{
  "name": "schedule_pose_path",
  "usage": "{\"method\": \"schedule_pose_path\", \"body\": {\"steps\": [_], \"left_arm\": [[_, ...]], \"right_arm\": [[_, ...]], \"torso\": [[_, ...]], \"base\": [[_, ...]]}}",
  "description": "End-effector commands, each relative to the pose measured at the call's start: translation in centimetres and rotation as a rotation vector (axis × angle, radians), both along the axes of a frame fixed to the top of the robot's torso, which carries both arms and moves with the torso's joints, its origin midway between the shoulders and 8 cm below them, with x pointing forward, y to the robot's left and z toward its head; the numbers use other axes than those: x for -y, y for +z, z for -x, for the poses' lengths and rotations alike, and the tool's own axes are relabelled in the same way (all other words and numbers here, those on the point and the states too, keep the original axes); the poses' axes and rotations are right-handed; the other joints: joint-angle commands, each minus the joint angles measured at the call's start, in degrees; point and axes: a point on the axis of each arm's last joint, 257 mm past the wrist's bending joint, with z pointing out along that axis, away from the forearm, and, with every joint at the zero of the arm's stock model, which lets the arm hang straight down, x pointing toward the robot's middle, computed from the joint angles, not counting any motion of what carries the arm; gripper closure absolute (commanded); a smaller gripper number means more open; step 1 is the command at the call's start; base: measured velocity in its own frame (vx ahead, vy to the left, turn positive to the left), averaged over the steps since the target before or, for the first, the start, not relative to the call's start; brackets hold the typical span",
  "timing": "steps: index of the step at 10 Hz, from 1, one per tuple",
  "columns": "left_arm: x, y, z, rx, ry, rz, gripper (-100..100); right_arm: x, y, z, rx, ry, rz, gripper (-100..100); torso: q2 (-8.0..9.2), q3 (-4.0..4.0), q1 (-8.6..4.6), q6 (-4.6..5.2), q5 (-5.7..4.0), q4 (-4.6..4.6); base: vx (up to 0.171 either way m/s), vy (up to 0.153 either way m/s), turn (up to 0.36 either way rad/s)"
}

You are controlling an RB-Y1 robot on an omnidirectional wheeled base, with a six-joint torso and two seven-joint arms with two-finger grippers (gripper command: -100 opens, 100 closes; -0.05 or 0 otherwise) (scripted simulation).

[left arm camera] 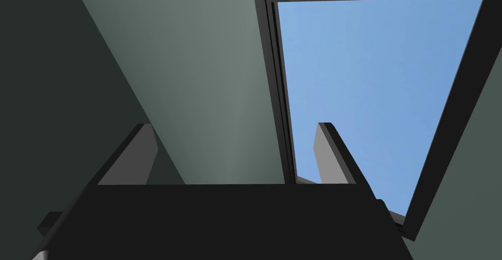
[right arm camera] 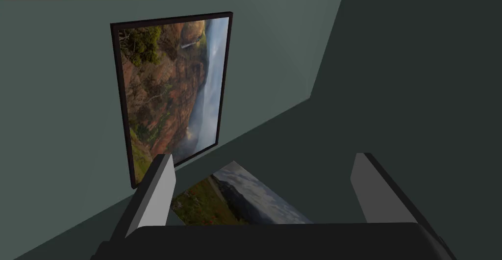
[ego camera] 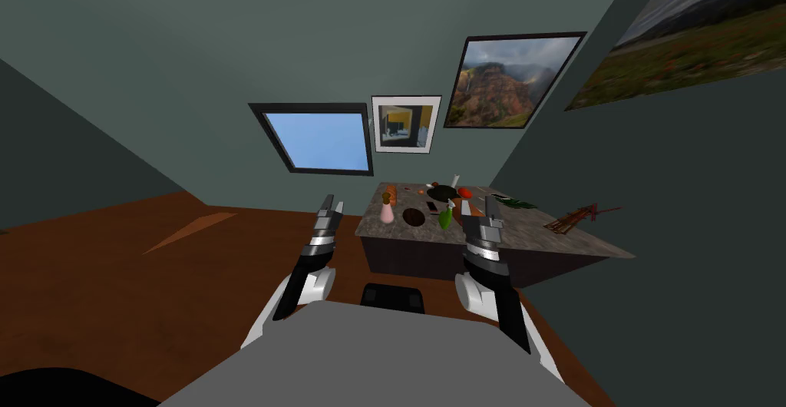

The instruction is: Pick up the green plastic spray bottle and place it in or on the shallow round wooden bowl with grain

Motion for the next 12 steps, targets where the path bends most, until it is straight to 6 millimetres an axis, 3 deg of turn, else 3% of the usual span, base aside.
{"method": "schedule_pose_path", "body": {"steps": [1,6,12], "left_arm": [[0.0,0.0,0.0,0.0,0.0,0.0,0],[0.0,0.0,0.0,0.0,0.0,0.0,0],[0.0,0.0,0.0,0.0,0.0,0.0,0]], "right_arm": [[-0.2,-0.5,-0.3,-0.021,0.005,0.034,-100],[-0.2,-4.2,-2.0,-0.162,-0.017,0.188,-100],[2.3,-11.7,-4.1,-0.416,-0.115,0.399,-100]], "torso": [[0.0,0.0,0.0,0.0,0.0,0.0],[0.02,0.01,-0.09,-0.01,-0.02,0.0],[0.1,0.06,-0.16,0.0,-0.04,0.02]], "base": [[-0.001,-0.001,0.026],[-0.007,-0.013,0.052],[-0.024,-0.03,0.091]]}}
